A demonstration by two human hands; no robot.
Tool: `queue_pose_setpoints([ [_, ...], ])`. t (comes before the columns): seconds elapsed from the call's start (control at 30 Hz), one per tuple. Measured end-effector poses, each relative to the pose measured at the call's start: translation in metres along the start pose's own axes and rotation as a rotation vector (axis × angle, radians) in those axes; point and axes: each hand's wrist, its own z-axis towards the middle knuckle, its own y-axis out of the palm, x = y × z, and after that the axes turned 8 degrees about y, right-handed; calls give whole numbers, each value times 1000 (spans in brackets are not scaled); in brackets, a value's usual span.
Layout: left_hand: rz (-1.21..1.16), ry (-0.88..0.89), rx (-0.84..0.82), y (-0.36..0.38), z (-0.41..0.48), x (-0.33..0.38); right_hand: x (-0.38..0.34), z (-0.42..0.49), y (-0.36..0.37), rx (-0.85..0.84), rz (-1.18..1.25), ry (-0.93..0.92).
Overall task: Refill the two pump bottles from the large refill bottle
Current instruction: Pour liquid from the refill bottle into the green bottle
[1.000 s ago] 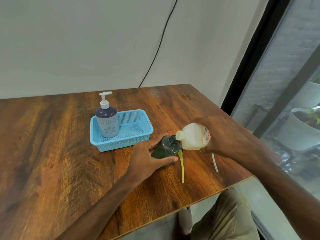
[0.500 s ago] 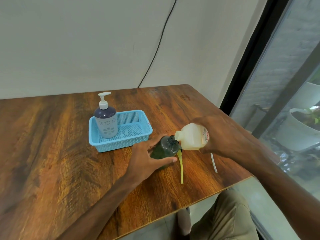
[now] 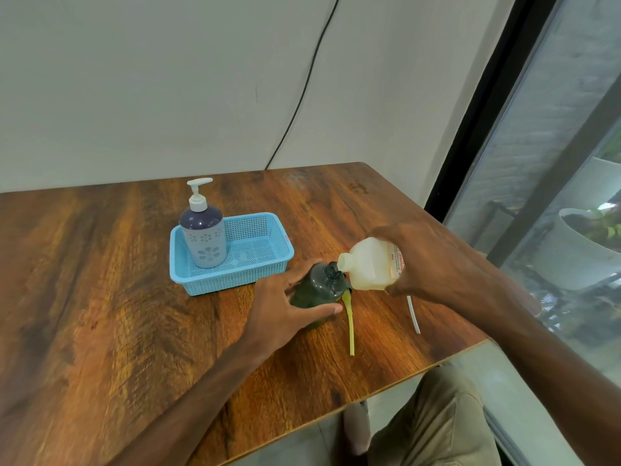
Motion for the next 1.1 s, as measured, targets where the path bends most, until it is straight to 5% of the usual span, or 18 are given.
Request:
queue_pose_setpoints([
  [1.1, -14, 18, -8, 0, -1, -2, -1, 3, 1, 15, -5, -6],
])
